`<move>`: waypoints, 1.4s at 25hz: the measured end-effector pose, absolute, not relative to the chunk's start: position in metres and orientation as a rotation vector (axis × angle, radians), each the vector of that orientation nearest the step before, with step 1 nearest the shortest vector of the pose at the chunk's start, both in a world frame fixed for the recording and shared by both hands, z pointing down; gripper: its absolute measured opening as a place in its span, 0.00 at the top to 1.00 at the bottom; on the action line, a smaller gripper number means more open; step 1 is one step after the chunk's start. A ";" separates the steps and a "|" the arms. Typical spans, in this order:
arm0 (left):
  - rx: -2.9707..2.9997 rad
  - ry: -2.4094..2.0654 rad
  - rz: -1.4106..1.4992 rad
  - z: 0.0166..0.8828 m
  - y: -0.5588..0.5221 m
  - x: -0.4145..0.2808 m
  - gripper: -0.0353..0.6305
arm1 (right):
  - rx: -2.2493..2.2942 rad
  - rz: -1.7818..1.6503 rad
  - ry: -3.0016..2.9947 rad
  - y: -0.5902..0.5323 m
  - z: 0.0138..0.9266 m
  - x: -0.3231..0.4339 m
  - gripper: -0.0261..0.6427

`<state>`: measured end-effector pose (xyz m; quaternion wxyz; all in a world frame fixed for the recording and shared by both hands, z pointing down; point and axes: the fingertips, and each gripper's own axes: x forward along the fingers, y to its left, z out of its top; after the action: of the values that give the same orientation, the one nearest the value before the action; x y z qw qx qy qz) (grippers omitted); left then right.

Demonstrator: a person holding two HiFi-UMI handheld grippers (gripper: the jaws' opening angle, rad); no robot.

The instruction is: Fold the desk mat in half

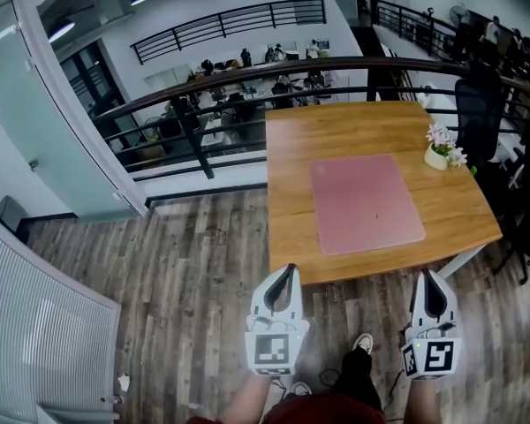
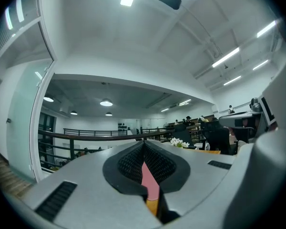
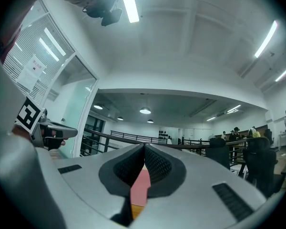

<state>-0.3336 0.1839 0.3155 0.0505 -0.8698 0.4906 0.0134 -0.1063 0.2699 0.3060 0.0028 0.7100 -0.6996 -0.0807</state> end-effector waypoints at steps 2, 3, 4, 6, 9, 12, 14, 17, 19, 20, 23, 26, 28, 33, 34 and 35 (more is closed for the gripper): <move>-2.646 1.492 0.017 0.319 0.166 -0.311 0.92 | 2.228 -0.243 -2.184 0.253 0.310 -0.082 0.94; -2.648 1.492 0.020 0.319 0.157 -0.298 0.92 | 2.230 -0.232 -2.181 0.244 0.311 -0.070 0.94; -2.654 1.489 0.033 0.317 0.148 -0.285 0.92 | 2.234 -0.223 -2.179 0.236 0.311 -0.057 0.94; -2.664 1.475 0.040 0.314 0.133 -0.259 0.92 | 2.245 -0.213 -2.171 0.221 0.309 -0.032 0.94; -2.665 1.456 -0.003 0.316 0.108 -0.219 0.92 | 2.272 -0.195 -2.153 0.200 0.308 0.009 0.94; -2.660 1.454 0.030 0.308 0.083 -0.179 0.92 | 2.280 -0.192 -2.150 0.178 0.309 0.048 0.94; -2.650 1.454 0.018 0.307 0.069 -0.156 0.92 | 2.278 -0.183 -2.152 0.165 0.310 0.071 0.94; -2.639 1.459 -0.022 0.306 0.052 -0.125 0.92 | 2.274 -0.173 -2.172 0.145 0.307 0.102 0.94; -2.636 1.473 -0.027 0.305 0.042 -0.101 0.92 | 2.258 -0.179 -2.194 0.132 0.304 0.123 0.94; -2.639 1.478 -0.016 0.303 0.037 -0.087 0.92 | 2.249 -0.181 -2.204 0.125 0.304 0.135 0.94; -2.637 1.481 -0.013 0.299 0.023 -0.048 0.92 | 2.235 -0.174 -2.220 0.111 0.303 0.171 0.94; -2.616 1.487 -0.049 0.300 0.015 -0.025 0.92 | 2.236 -0.160 -2.223 0.104 0.304 0.199 0.94; -2.615 1.497 -0.053 0.301 0.012 -0.017 0.92 | 2.246 -0.149 -2.216 0.100 0.306 0.213 0.94; -2.600 1.527 -0.099 0.309 -0.004 -0.006 0.92 | 2.228 -0.137 -2.244 0.079 0.311 0.229 0.94; -2.597 1.534 -0.110 0.311 -0.010 -0.005 0.92 | 2.220 -0.130 -2.251 0.073 0.313 0.231 0.94; -2.595 1.538 -0.115 0.313 -0.016 -0.003 0.92 | 2.215 -0.122 -2.256 0.065 0.315 0.232 0.94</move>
<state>-0.0031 -0.0155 0.3127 0.0612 -0.8581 0.5085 -0.0381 0.2320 0.0654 0.3149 -0.0110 0.7000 -0.7130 -0.0384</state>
